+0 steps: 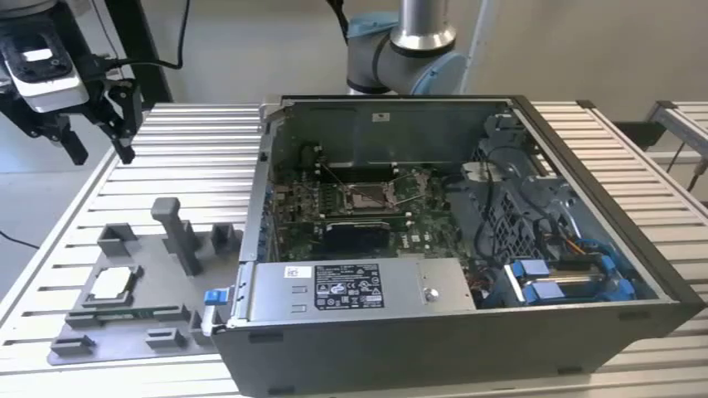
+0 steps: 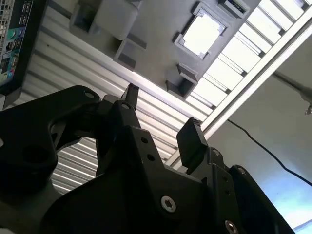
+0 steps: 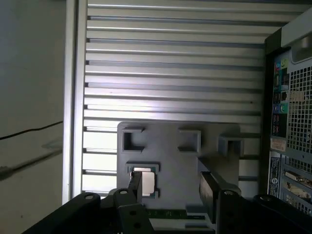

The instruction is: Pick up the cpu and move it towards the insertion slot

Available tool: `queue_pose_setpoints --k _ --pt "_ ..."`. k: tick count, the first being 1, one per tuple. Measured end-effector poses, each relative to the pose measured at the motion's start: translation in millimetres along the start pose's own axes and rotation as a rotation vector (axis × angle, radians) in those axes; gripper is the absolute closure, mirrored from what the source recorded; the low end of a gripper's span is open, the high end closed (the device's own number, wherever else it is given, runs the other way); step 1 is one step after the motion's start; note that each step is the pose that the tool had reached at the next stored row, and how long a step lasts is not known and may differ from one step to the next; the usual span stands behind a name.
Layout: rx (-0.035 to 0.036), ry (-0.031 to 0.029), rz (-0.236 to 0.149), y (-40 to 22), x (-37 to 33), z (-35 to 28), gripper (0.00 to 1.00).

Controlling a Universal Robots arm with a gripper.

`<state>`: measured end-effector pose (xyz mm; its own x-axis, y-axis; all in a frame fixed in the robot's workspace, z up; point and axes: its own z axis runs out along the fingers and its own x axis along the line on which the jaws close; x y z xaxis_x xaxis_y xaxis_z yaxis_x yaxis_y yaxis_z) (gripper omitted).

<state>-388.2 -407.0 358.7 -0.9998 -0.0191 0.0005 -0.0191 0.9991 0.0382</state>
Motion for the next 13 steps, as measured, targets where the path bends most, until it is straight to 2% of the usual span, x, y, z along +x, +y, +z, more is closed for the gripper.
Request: queue_pose_setpoints --k 8,13 --pt "0.0002 0.0002 0.000 0.0 0.5 -0.1 1.00" --pt "0.0000 0.0000 0.000 -0.2 5.7 0.0 1.00"
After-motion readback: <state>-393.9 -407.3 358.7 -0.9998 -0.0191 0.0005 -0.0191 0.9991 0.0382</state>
